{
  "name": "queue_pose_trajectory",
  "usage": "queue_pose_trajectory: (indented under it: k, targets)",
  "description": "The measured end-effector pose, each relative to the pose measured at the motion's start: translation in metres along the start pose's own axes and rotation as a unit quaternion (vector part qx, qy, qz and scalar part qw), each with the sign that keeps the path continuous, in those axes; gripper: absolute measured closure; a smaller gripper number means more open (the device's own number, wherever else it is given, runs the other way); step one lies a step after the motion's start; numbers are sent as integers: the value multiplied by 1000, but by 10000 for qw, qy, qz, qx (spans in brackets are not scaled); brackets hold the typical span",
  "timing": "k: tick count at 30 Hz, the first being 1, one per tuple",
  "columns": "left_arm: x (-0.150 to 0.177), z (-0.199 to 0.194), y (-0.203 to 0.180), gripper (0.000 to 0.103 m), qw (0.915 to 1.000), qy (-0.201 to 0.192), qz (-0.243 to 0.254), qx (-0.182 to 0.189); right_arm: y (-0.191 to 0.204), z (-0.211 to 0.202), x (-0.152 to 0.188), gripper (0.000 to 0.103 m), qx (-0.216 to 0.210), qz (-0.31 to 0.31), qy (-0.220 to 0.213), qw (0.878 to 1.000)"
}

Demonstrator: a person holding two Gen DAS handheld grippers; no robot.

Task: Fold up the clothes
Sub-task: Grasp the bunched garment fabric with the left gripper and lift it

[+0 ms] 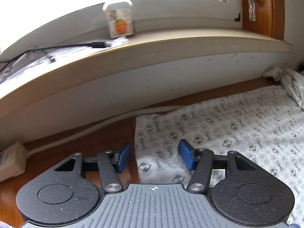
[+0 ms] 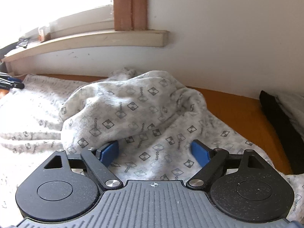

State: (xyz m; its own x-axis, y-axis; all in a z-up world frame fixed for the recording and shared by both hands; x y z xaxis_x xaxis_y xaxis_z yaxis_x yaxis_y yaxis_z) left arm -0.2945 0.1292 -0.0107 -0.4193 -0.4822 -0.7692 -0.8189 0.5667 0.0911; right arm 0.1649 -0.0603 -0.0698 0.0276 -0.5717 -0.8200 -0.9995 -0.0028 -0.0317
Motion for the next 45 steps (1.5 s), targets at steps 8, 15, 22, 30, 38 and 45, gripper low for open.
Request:
queue_pose_trajectory:
  k: [8,15,22,30,38,45]
  targets:
    - [-15,-16,-22,29,9999,-62,138,28,-11,1,-3,19,225,226,61,9995]
    - [-46,-18,-89,16,9967,-278,271,714,-19,0,-3,16,138,345,165,9992]
    - [-78,-2,-169,16,9879,-310,322,1484,-21,-1,-3,16,149,334,167,9992]
    - [-98,53,-243,44,9813,57,196,1916,-19,-4,-5,16,254,232,137,9993]
    - [-97,58,-257,103,9789,-80,379,2007,-17,-7,-5,16,292,181,107,9994]
    - [-115,2,-233,102,9723,-828,203,2176,-18,-10,-5,16,479,172,11,9987]
Point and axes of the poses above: each gripper's, at about its wrist camera, not at the fingertips, and z roughly the way its jaws point, y to its left, x to its underside, the point moved 4 cm from there along z, roughly the way its jaws point, and after that the axes turned 1 degree about -z, right-handed, at the moved point
